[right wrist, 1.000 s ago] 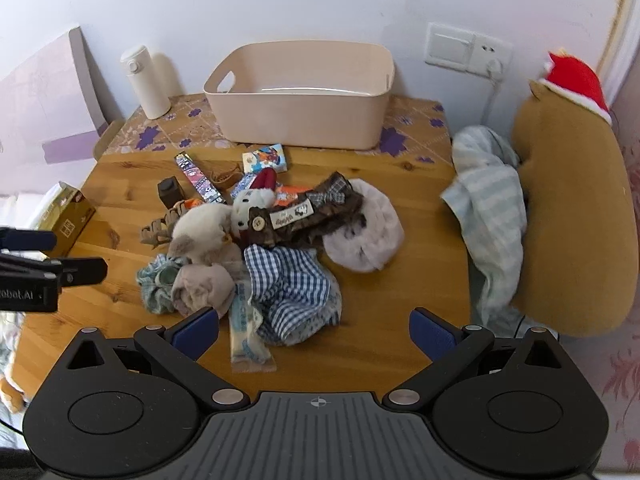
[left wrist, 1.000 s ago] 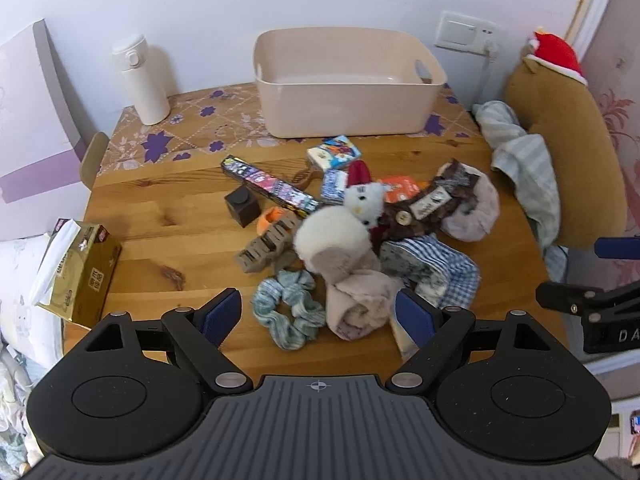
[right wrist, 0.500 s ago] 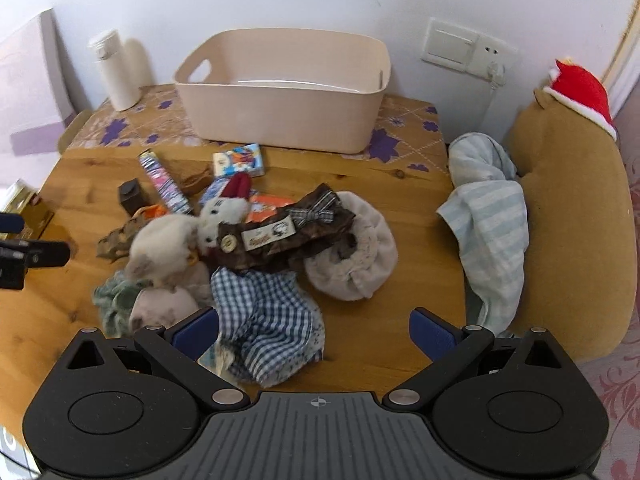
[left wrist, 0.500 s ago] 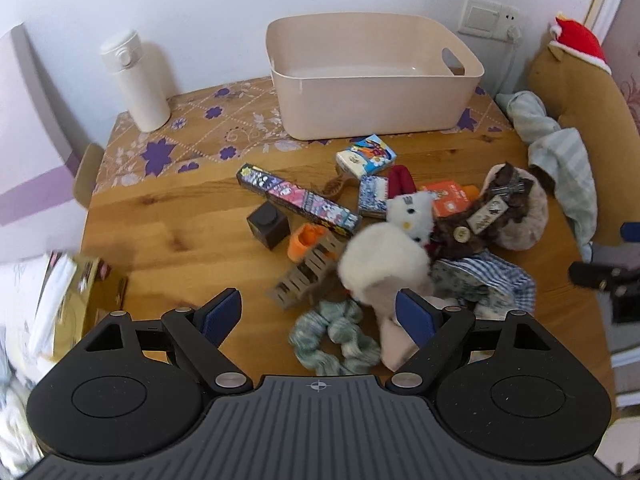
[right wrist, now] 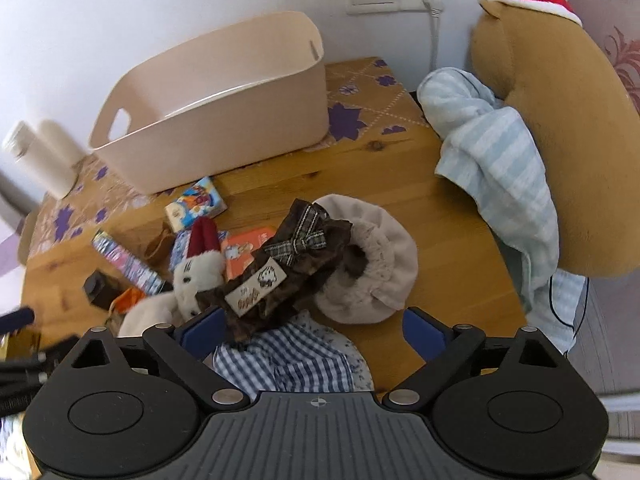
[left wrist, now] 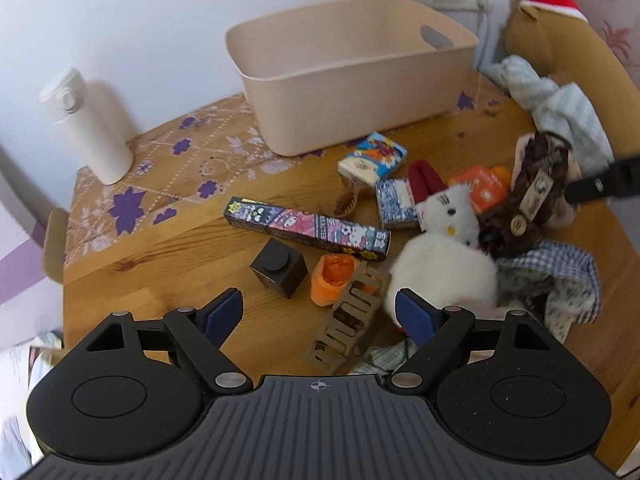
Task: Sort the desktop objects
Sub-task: 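Grasp the tan claw clip with left tool while right grasps brown bow clip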
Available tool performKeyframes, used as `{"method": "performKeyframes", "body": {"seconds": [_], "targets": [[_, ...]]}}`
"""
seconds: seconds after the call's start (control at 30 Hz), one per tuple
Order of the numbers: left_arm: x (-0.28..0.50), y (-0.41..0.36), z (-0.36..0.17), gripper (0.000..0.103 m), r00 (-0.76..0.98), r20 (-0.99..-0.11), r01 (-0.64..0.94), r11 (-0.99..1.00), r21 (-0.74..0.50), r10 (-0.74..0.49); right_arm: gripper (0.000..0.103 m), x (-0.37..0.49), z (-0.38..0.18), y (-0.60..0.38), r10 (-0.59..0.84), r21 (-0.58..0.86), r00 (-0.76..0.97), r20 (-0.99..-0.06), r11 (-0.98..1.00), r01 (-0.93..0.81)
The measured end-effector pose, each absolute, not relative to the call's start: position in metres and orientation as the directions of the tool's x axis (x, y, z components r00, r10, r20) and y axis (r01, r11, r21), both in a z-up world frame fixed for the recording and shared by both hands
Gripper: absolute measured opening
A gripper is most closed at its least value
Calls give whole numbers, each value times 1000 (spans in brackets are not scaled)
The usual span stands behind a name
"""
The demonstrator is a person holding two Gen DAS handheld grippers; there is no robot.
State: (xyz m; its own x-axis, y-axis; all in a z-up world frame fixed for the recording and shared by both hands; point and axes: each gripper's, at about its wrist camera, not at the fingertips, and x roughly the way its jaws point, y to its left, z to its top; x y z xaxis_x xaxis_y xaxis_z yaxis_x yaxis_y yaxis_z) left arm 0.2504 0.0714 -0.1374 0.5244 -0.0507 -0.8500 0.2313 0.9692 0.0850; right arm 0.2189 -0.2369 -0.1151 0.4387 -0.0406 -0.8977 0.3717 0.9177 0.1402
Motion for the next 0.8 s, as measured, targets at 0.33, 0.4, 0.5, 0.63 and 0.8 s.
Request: {"method": "performKeyframes", "body": {"seconds": [0.33,0.4,0.5,0.63,0.8], "targets": [[260,79,-172,84,458,-882,403,910,99,-107,97,251,-137,-229,-92,125,411,-907,874,470],[262,79,-178,80,435,-892,421,903,81,-123,97,256,-141,-231,-91,129,395,-914,858,498],[266,79,-188,69,392,-910,439,897,54,-137,97,261,-148,-234,-89,138,364,-927,822,552],[269,77,-197,63,374,-916,452,891,42,-146,94,262,-156,-235,-106,136,356,-929,794,593],[274,75,-203,51,343,-923,445,896,-5,-175,93,268,-167,-238,-91,148,339,-936,773,616]]}}
